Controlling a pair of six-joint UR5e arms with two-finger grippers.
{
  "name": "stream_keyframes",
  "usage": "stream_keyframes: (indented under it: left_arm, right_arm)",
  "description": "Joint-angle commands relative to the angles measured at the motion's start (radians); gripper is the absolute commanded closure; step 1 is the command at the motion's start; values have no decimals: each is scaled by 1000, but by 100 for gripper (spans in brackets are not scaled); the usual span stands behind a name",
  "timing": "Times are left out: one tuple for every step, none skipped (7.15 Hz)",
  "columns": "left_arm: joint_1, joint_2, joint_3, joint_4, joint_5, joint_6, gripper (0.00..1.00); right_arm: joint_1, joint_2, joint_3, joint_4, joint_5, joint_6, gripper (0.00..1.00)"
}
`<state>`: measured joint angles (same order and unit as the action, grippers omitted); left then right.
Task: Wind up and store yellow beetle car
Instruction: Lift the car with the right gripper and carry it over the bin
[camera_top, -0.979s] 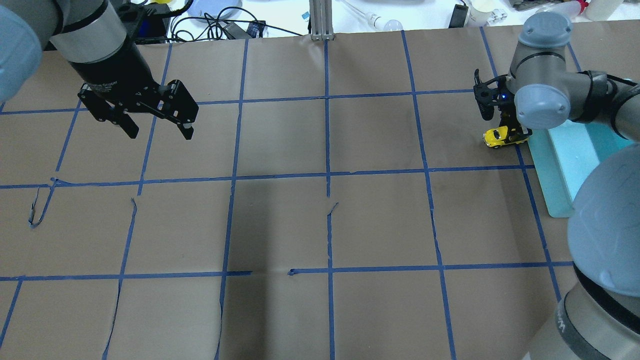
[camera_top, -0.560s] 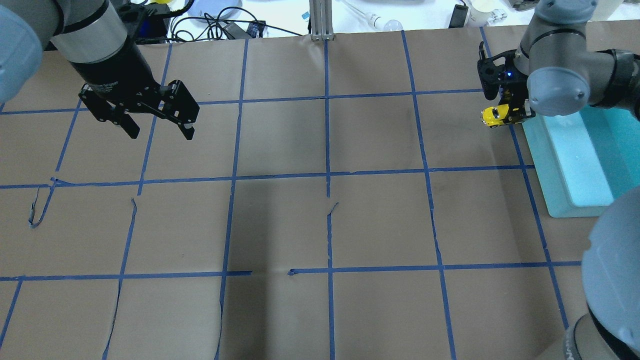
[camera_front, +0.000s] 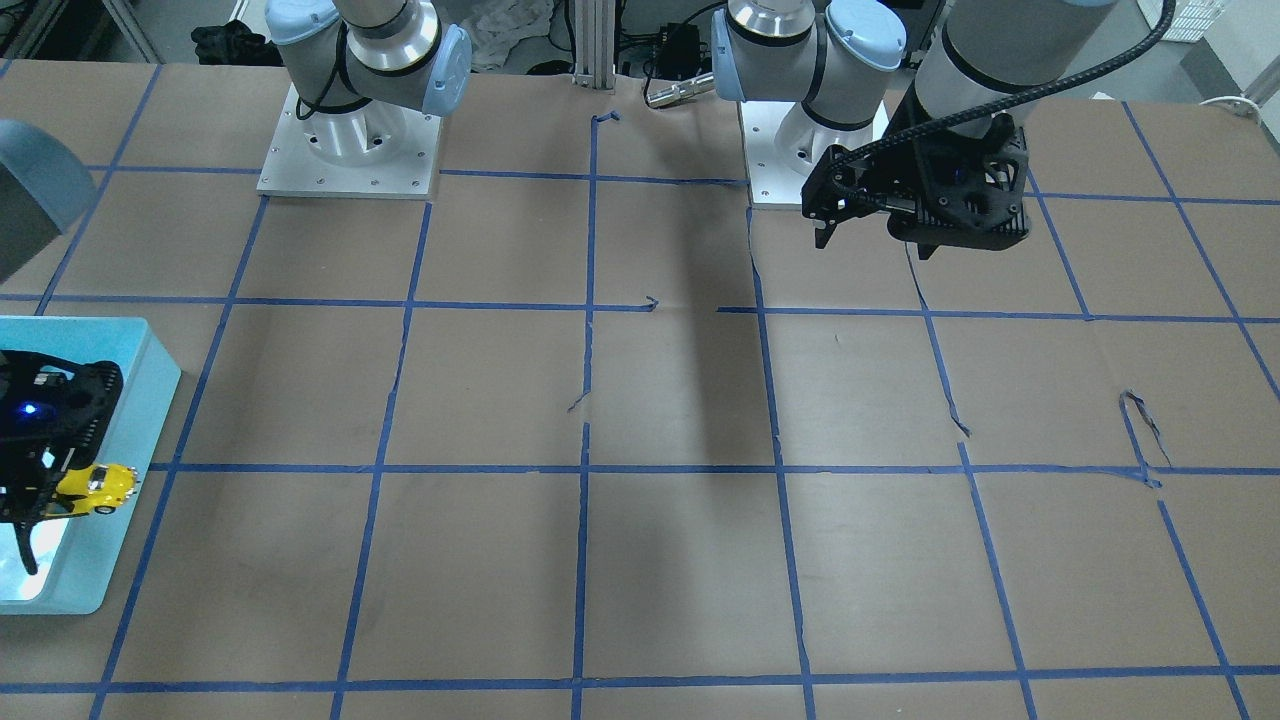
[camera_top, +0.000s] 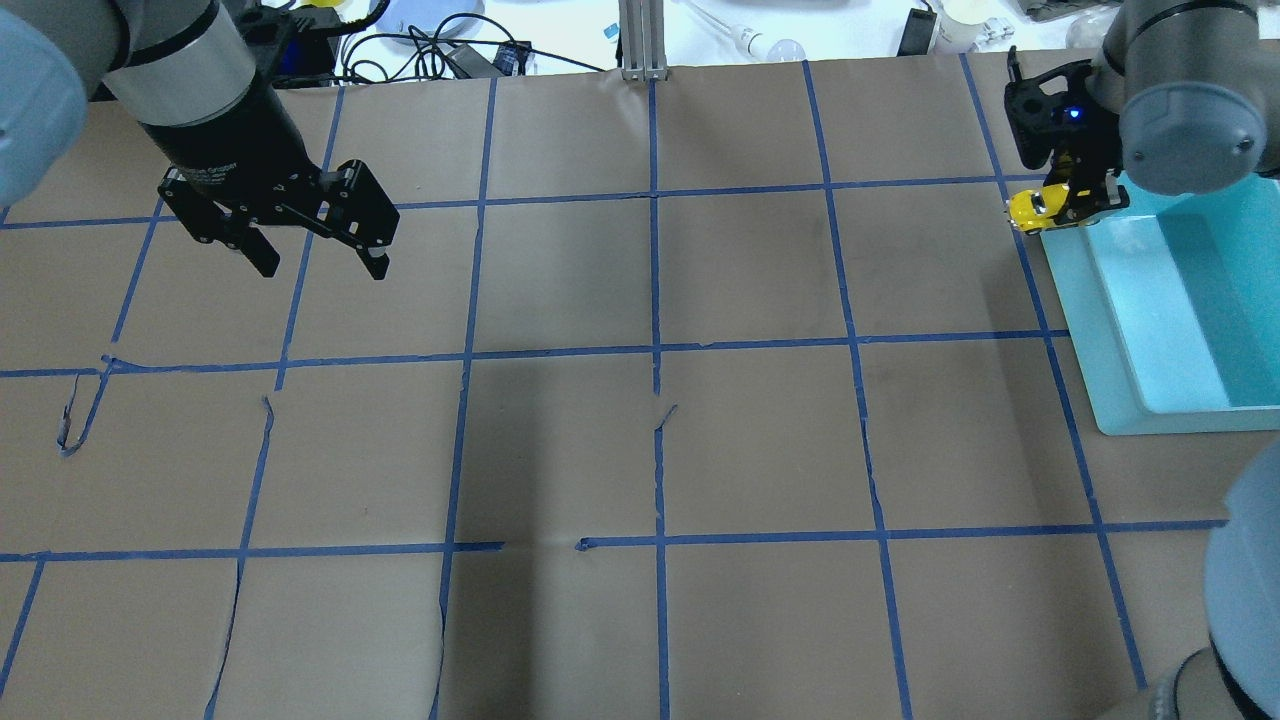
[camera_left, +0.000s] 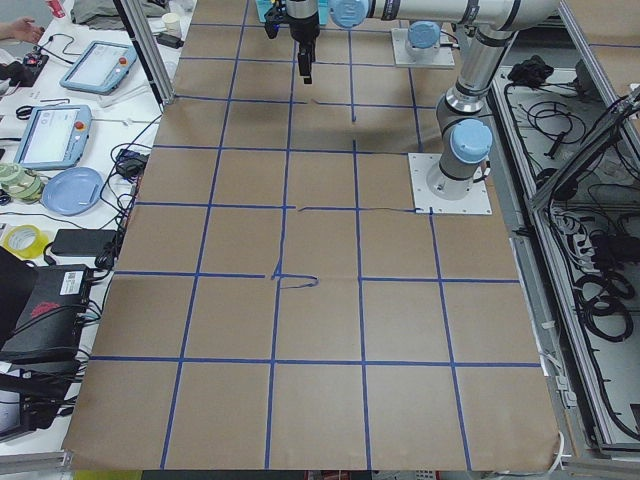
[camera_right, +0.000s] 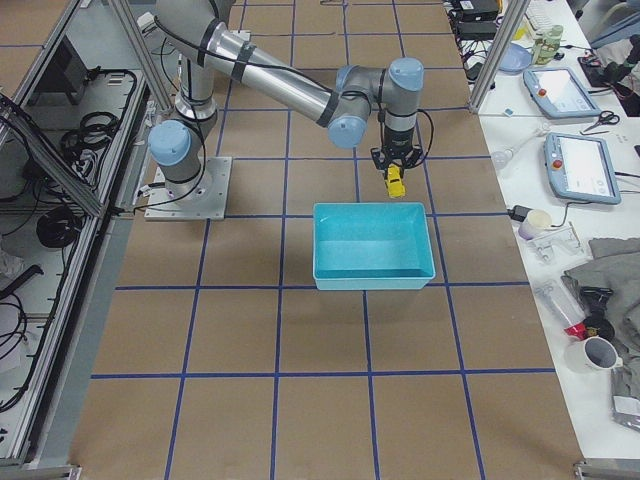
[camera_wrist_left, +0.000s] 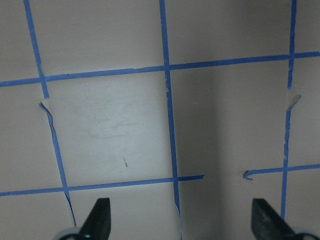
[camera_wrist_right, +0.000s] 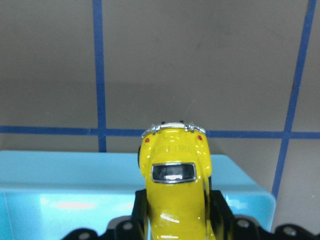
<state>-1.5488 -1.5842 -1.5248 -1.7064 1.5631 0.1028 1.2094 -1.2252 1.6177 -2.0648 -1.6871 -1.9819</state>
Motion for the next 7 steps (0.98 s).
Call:
stream_keyframes:
  left_arm:
    - [-1,0,0,1,-5,0,0]
    - [-1,0,0,1,-3,0,0]
    - [-1,1,0,1,-6,0,0]
    - [-1,3,0,1,-3,0,0]
    - [1,3,0,1,-2,0,0]
    - [1,1,0,2,-2,0,0]
    - [3,1,0,2,2,2,0]
  right_arm:
    - [-132,1,27,0,-2,-90,100]
    - [-163,10,54,-4,0,-103,100]
    - [-195,10,85,-14,1,-106,100]
    - [-203,29,108,-56,-2,-104,100]
    - [-203,70,128,-120,-29,-92,100]
    - [-203,93,133,-133,-39,-92,100]
    - [-203,96,137,-135,-40,-89,100]
